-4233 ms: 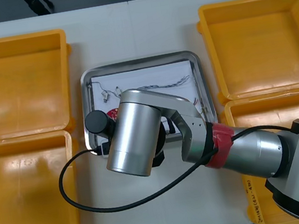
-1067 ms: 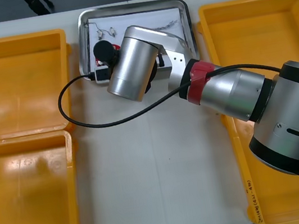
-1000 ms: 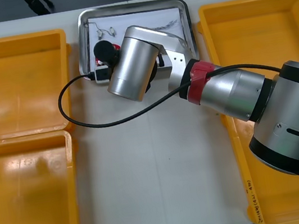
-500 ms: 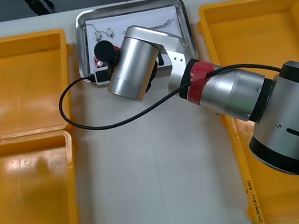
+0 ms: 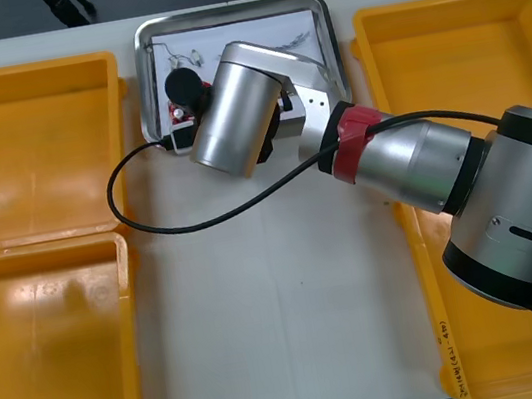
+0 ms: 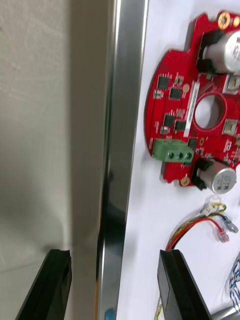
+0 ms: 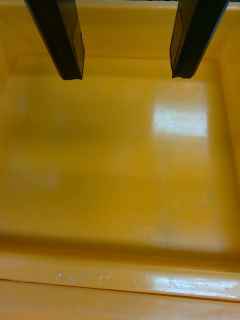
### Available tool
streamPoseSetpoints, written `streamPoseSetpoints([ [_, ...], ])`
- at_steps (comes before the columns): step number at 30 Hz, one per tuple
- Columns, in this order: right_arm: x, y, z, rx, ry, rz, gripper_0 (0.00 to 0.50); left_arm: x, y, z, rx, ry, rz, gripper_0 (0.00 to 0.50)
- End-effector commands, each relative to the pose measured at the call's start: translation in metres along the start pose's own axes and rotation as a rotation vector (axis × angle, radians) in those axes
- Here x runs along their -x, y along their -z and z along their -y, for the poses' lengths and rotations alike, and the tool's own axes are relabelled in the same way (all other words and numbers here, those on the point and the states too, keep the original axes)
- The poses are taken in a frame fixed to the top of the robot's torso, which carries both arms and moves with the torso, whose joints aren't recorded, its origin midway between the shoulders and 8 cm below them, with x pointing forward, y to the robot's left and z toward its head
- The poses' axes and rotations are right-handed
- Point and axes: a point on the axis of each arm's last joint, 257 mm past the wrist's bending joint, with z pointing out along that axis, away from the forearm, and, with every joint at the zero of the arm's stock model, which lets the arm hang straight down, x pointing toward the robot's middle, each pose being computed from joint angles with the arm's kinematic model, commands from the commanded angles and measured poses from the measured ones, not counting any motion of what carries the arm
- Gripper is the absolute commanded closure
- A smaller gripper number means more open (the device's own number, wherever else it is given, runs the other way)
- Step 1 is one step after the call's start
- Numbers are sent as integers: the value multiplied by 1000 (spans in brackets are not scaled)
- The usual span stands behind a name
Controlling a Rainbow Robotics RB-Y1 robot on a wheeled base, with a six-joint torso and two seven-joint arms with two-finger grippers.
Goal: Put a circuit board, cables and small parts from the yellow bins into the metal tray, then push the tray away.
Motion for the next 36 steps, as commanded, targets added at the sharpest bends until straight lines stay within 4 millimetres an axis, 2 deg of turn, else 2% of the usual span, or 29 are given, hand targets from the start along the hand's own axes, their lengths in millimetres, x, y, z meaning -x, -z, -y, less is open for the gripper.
streamPoseSetpoints([
  [1, 29, 38, 40, -40, 6, 49, 0, -2, 11, -11, 42, -1, 4, 0],
  [12, 23, 76, 52, 33, -68, 92, 0, -2, 11, -11, 42, -1, 4, 0],
  [18, 15, 93, 42, 107, -108, 114, 0, -2, 11, -11, 42, -1, 4, 0],
  [30, -6, 122, 9, 268, -397, 137, 0, -2, 11, -11, 42, -1, 4, 0],
  [36, -24, 132, -12, 322, -547, 129, 0, -2, 11, -11, 42, -1, 4, 0],
])
